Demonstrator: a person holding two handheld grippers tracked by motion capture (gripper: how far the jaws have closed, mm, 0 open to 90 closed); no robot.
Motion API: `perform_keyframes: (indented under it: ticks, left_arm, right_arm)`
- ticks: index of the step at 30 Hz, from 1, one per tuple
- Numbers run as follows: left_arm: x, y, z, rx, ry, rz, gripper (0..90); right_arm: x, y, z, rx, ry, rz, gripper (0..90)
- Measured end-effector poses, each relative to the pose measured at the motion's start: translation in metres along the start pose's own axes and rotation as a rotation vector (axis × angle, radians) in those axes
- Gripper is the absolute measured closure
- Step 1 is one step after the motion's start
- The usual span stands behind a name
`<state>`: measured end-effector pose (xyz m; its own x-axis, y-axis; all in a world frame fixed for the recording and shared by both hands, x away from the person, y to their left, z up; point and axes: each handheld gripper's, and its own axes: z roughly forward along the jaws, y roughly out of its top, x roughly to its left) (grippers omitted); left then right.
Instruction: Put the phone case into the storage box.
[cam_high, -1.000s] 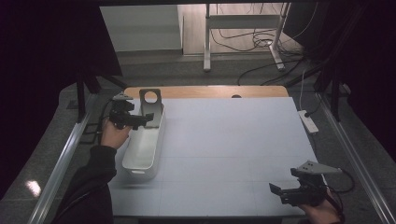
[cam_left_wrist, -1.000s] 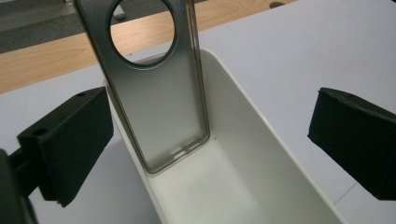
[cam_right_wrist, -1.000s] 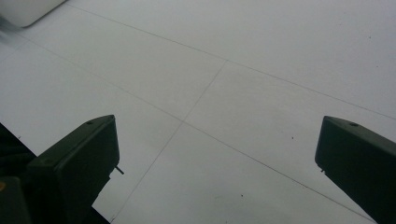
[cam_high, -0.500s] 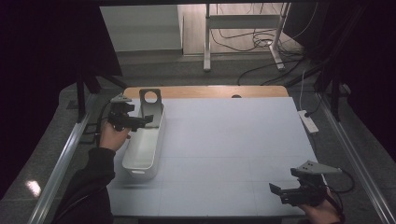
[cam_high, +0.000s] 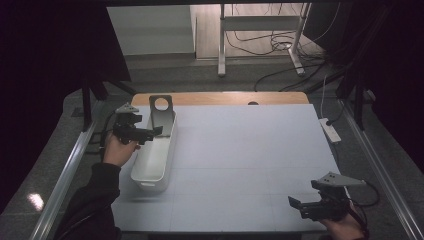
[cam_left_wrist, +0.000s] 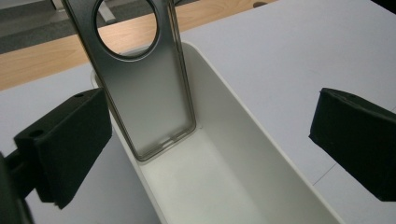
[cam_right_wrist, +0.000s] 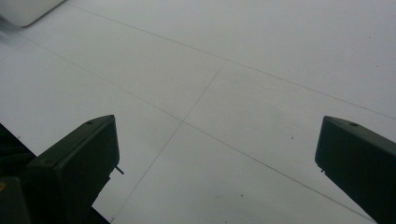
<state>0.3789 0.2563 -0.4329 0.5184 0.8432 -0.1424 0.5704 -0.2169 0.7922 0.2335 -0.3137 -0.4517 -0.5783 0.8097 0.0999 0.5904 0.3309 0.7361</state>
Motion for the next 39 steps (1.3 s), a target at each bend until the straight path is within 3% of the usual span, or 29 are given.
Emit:
perform_keyframes:
  ticks: [12,24,39]
  left_arm:
    - [-0.01,-0.006,-0.01,-0.004,-0.021,-0.014,0.0]
    - [-0.017,-0.017,-0.014,-0.011,-0.023,0.006,0.0]
    - [-0.023,-0.028,-0.018,-0.014,-0.024,-0.002,0.0]
  right_arm:
    - [0.0,0.0,0.0,0.001,0.001,-0.002,0.0]
    - [0.0,0.0,0.0,0.001,0.001,-0.003,0.0]
    - [0.001,0.0,0.0,0.0,0.003,-0.005,0.0]
